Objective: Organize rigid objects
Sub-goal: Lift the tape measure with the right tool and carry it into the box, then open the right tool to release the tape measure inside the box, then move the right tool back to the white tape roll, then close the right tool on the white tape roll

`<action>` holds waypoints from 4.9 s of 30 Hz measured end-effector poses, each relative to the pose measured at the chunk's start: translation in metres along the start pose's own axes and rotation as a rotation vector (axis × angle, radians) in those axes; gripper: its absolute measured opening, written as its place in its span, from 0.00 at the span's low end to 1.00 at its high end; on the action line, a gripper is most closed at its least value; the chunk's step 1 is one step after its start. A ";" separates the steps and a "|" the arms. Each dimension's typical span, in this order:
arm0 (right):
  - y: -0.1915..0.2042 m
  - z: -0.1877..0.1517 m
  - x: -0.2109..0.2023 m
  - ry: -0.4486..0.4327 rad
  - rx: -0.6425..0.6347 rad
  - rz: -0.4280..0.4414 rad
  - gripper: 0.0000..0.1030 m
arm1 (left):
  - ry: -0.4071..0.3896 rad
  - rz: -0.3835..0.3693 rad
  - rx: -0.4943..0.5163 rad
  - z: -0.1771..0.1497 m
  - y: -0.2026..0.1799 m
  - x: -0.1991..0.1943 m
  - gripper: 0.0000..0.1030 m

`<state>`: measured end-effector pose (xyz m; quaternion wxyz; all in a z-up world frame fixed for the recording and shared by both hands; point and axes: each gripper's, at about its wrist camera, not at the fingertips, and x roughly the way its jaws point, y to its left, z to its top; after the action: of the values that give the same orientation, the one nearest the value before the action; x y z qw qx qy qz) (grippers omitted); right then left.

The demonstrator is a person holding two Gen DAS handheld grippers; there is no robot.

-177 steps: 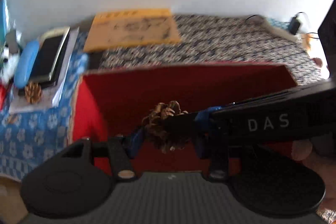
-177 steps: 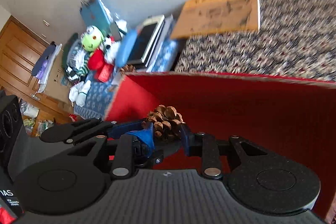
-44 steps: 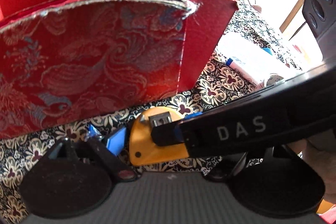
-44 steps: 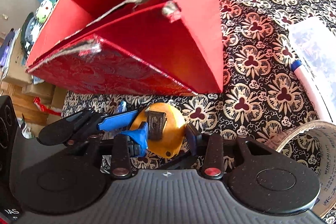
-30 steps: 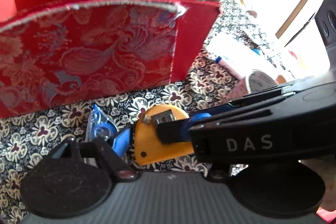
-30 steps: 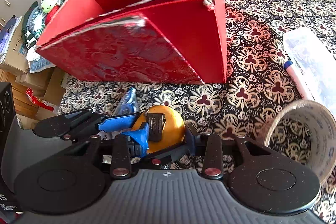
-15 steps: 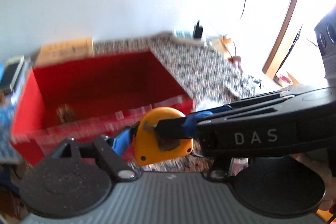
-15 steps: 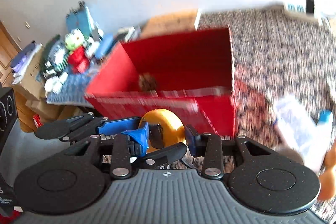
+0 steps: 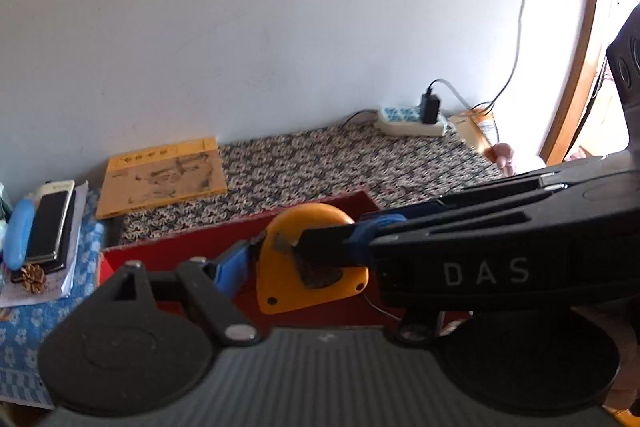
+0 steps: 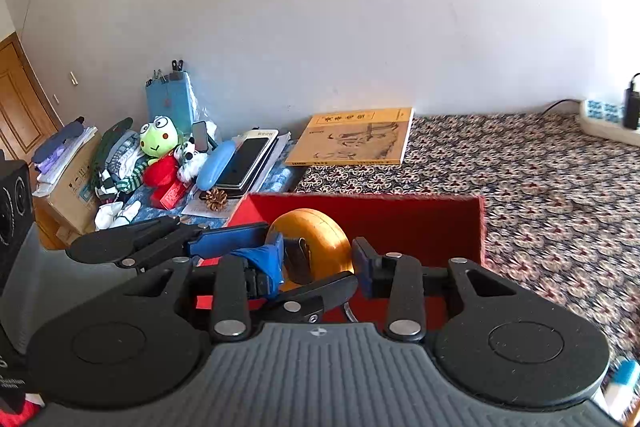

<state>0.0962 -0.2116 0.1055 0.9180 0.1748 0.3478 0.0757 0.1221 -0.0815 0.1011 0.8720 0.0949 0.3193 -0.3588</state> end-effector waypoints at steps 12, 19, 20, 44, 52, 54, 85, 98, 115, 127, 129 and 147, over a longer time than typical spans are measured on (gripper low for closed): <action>-0.036 0.004 0.109 0.242 0.097 0.055 0.21 | 0.272 0.090 -0.023 -0.015 0.039 0.106 0.56; -0.044 -0.002 0.128 0.227 0.132 0.096 0.19 | 0.334 0.119 -0.067 -0.015 0.049 0.121 0.56; -0.045 -0.002 0.128 0.220 0.129 0.103 0.19 | 0.341 0.137 -0.065 -0.016 0.047 0.121 0.56; -0.040 -0.008 0.098 0.185 0.129 0.038 0.21 | 0.336 0.258 -0.066 -0.017 0.038 0.095 0.68; -0.024 -0.021 0.055 0.101 0.142 -0.054 0.21 | 0.252 0.341 -0.054 -0.014 0.023 0.045 0.77; -0.018 -0.025 0.046 0.079 0.145 -0.067 0.21 | 0.234 0.356 -0.049 -0.015 0.018 0.032 0.78; 0.017 -0.095 -0.045 -0.005 0.135 -0.086 0.22 | 0.235 0.517 -0.100 -0.071 -0.033 -0.054 0.89; -0.006 -0.130 -0.072 0.109 0.100 -0.040 0.22 | 0.324 0.545 -0.176 -0.097 -0.077 -0.052 0.89; -0.013 -0.165 -0.051 0.191 0.155 -0.003 0.21 | 0.332 0.470 -0.276 -0.154 -0.049 -0.063 0.89; 0.001 -0.173 -0.005 0.315 0.178 0.151 0.20 | 0.345 0.138 -0.347 -0.215 -0.021 -0.060 0.89; 0.006 -0.170 0.004 0.320 0.173 0.183 0.20 | 0.344 0.134 -0.319 -0.213 -0.022 -0.054 0.89; 0.035 -0.166 0.064 0.424 0.059 0.207 0.12 | 0.335 -0.032 -0.318 -0.203 0.025 -0.020 0.42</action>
<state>0.0328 -0.1180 -0.0361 0.8063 0.2165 0.5151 0.1941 0.0287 0.0280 -0.0459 0.8050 0.0093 0.5134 -0.2972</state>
